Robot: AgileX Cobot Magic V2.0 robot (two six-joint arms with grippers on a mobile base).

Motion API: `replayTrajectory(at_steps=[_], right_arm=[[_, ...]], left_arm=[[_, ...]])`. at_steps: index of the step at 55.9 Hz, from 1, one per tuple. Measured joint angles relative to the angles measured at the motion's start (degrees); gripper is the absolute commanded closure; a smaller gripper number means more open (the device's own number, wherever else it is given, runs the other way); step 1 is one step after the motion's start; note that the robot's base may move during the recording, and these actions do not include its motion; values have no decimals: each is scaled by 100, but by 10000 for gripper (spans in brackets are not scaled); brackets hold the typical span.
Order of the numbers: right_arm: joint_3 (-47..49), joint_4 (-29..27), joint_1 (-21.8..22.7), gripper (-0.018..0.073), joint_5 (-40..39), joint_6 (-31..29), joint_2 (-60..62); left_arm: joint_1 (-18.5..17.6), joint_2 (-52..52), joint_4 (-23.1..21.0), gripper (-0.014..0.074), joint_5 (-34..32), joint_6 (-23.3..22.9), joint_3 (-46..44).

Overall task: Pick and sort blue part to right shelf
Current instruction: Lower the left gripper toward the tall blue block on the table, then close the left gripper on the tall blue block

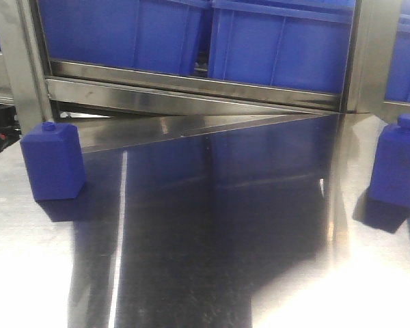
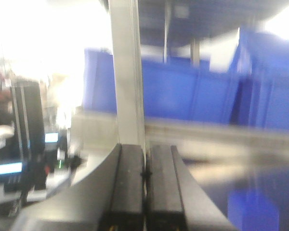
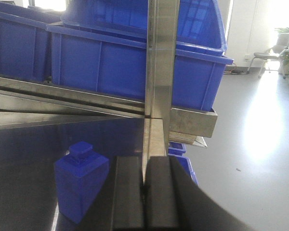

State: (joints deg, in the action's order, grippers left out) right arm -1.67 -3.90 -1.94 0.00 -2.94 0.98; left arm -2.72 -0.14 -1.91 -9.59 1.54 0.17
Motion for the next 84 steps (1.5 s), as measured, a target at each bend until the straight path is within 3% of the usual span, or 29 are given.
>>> replayTrajectory(at_steps=[6,15,21,33,41,45,55,64,69,77,84], right_arm=[[0,0,0,451,0,0,0],[0,0,0,451,0,0,0],[0,0,0,451,0,0,0],[0,0,0,451,0,0,0],[0,0,0,451,0,0,0],[0,0,0,451,0,0,0],[0,0,0,451,83,0,0],[0,0,0,451,125,0,0],[0,0,0,451,125,0,0],[0,0,0,451,125,0,0],[0,0,0,451,125,0,0]], left_arm=[[0,0,-89,469,445,0,-425],[0,635,-125,454,2280,0,-2039],[0,1394,-358,343,3379,0,-2971],[0,2775,-815,91,4814,0,-4028],[0,3647,-1116,48,5618,51,-4455],[0,4118,-1482,48,5974,249,-4691],[0,5017,-2552,48,6142,964,-5066],[-23,5808,-2941,50,6142,1208,-5339],[-203,6237,-2994,50,6132,1217,-5580],[-824,6897,-2959,50,6098,1229,-6113],[-1325,7423,-2429,71,6109,640,-6615]])
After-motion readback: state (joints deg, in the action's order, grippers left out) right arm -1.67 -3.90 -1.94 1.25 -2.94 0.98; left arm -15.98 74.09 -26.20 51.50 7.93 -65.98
